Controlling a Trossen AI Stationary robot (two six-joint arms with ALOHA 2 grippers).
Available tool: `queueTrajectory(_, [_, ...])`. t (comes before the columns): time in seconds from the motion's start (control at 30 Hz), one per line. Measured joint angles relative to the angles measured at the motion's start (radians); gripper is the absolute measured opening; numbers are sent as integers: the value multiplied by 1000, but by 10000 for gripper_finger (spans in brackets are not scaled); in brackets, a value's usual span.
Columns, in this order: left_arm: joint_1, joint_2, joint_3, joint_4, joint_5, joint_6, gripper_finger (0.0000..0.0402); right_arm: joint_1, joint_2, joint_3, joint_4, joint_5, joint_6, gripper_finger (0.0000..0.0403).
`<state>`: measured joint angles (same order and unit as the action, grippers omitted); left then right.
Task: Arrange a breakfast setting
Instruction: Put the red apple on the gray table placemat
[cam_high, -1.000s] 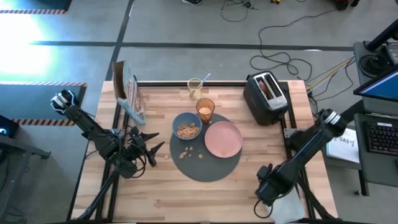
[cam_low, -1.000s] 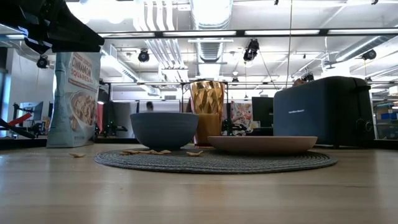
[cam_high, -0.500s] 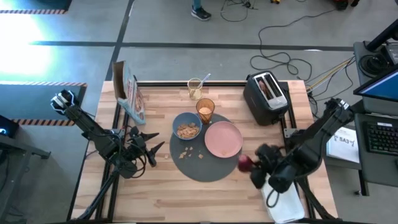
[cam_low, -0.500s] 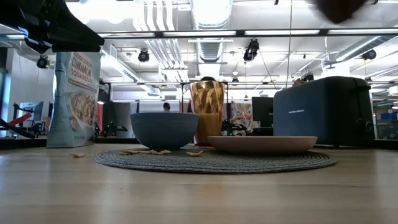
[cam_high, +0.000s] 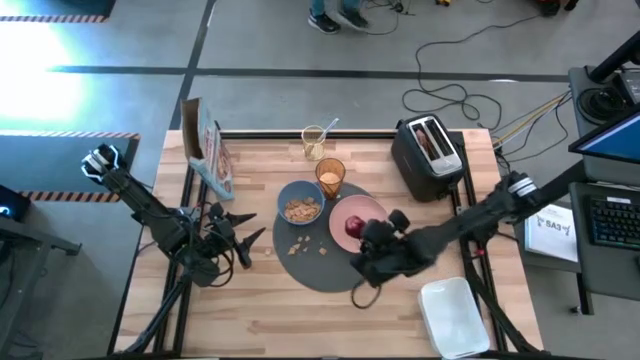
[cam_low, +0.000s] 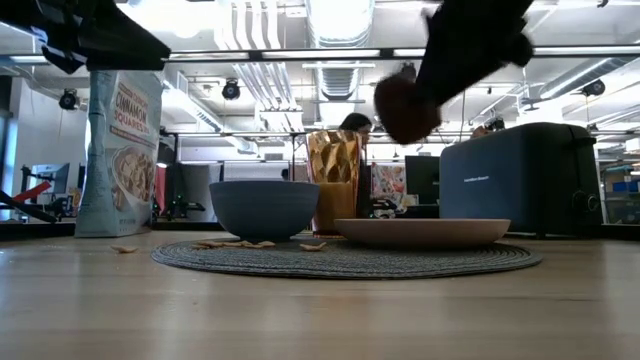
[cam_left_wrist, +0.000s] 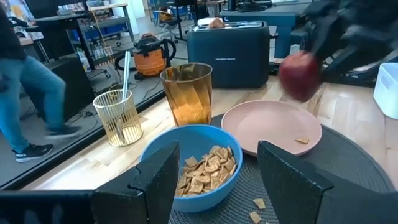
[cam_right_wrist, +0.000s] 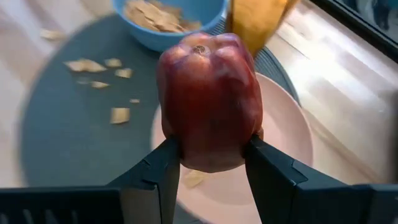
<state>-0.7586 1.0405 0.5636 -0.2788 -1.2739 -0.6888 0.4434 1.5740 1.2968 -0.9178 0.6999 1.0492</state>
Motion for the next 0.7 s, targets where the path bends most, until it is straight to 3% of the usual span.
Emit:
queueTrajectory(0.13, [0,0,21,0,0,28,200,-31,32,7,47,-1,-78,146])
queueTrajectory(0.37, [0,0,45,-1,0,57,200,-36,102,7,340,-27,-260,146])
queueTrajectory(0.7, [0,0,45,-3,0,57,200,-54,210,7,496,34,-362,146])
